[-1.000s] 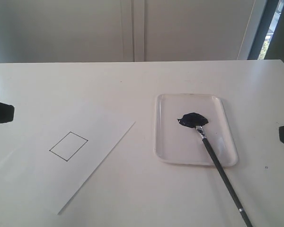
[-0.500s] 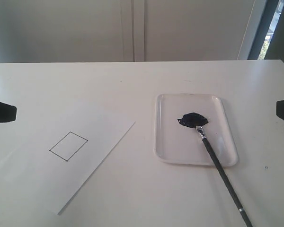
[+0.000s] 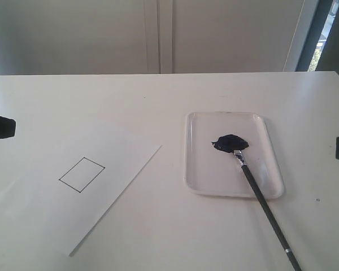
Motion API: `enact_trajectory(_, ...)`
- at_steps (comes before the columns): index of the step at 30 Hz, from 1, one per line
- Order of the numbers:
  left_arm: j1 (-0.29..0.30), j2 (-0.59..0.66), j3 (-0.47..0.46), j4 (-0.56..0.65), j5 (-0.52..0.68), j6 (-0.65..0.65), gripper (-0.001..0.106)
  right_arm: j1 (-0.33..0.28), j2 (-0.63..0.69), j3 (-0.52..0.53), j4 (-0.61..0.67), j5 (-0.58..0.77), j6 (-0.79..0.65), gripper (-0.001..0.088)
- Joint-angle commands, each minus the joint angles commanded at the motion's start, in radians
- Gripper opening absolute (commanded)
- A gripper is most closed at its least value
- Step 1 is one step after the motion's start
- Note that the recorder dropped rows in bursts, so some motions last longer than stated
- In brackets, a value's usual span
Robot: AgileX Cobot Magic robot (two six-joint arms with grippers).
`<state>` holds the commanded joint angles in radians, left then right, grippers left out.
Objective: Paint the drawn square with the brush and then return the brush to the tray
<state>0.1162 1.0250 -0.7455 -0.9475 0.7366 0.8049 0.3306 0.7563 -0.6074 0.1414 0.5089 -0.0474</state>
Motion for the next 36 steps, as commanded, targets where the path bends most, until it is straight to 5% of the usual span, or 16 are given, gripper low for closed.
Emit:
enact_trajectory(5, 0.000, 0.002, 0.000, 0.017, -0.003, 0.002, 0.000, 0.000, 0.122, 0.000, 0.085, 0.004, -0.028, 0.0000)
enact_trajectory(9, 0.000, 0.033, 0.000, 0.027, 0.047, 0.005, 0.000, 0.000, 0.223, 0.000, 0.246, 0.028, -0.204, 0.0000)
enact_trajectory(13, 0.000, 0.078, 0.002, 0.139, 0.083, 0.011, 0.002, 0.000, 0.297, 0.000, 0.312, 0.019, -0.276, 0.0000)
enact_trajectory(19, 0.000, 0.123, 0.017, 0.213, 0.006, -0.028, 0.016, 0.000, 0.333, 0.000, 0.312, 0.001, -0.276, 0.0000)
enact_trajectory(24, -0.001, 0.187, 0.017, 0.206, -0.012, 0.007, 0.050, 0.000, 0.333, 0.000, 0.310, -0.001, -0.292, 0.0000)
enact_trajectory(28, -0.036, 0.254, 0.017, 0.229, -0.053, 0.089, 0.038, 0.000, 0.333, 0.000, 0.310, 0.008, -0.314, 0.0000)
enact_trajectory(32, -0.162, 0.291, 0.017, 0.445, -0.175, 0.051, 0.038, 0.000, 0.333, 0.000, 0.310, 0.008, -0.316, 0.0000)
enact_trajectory(36, -0.175, 0.302, 0.017, 0.486, -0.276, -0.025, 0.038, 0.000, 0.333, 0.000, 0.306, 0.037, -0.316, 0.0000)
